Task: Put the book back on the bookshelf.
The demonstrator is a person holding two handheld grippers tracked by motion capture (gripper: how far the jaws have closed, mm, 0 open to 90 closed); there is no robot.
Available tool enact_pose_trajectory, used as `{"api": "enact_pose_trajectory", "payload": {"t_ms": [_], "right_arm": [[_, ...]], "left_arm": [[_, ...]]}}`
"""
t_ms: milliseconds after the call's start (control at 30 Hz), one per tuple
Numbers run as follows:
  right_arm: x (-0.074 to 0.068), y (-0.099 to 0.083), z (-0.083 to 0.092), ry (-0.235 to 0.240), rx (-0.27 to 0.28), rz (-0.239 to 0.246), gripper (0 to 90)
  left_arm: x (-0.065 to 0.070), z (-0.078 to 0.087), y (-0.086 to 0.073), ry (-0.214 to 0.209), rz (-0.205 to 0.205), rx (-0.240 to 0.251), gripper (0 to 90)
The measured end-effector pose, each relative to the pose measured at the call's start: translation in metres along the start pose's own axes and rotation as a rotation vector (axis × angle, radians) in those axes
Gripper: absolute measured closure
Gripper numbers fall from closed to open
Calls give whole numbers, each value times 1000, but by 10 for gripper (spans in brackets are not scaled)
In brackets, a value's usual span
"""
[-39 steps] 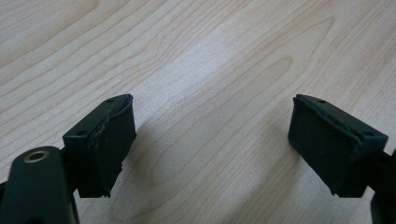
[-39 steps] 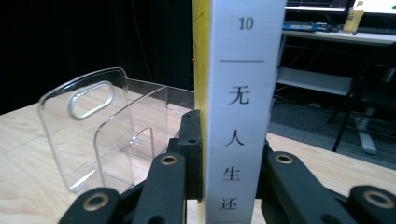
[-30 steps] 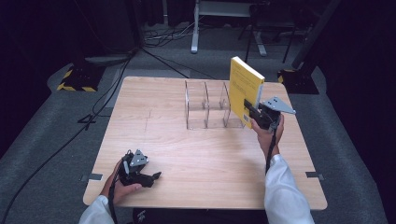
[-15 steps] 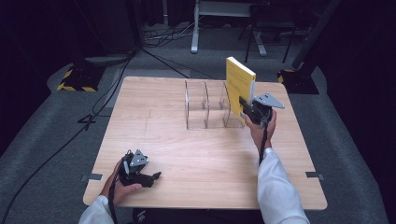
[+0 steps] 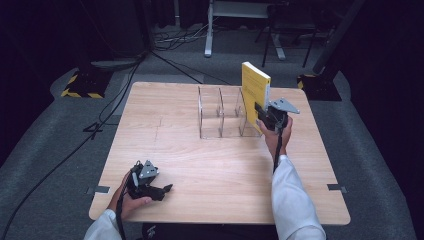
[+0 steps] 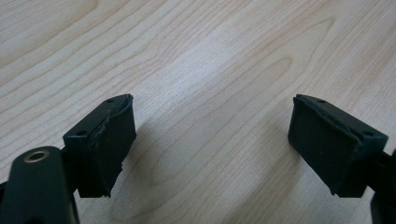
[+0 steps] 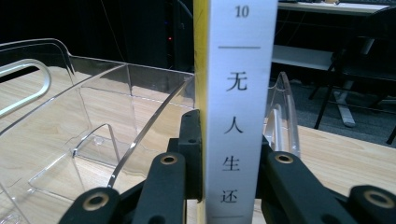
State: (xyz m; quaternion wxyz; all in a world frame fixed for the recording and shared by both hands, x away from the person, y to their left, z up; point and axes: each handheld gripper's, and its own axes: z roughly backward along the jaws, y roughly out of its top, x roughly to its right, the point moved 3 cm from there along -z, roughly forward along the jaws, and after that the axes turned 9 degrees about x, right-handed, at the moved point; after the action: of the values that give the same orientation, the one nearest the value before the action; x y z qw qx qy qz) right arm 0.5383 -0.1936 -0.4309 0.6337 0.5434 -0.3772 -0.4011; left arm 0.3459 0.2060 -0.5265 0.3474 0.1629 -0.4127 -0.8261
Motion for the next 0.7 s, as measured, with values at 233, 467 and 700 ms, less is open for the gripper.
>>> {"api": "enact_pose_trajectory", "payload": {"t_ms": [233, 467, 700], "right_arm": [[-3, -3, -7, -5, 5, 1, 762], [-1, -10, -10, -10, 1, -41, 760], [-1, -8, -9, -4, 7, -30, 762]], "left_arm": [[0, 0, 0, -1, -1, 1, 157], [0, 0, 0, -1, -5, 3, 158], [0, 0, 0, 0, -5, 2, 158]]}}
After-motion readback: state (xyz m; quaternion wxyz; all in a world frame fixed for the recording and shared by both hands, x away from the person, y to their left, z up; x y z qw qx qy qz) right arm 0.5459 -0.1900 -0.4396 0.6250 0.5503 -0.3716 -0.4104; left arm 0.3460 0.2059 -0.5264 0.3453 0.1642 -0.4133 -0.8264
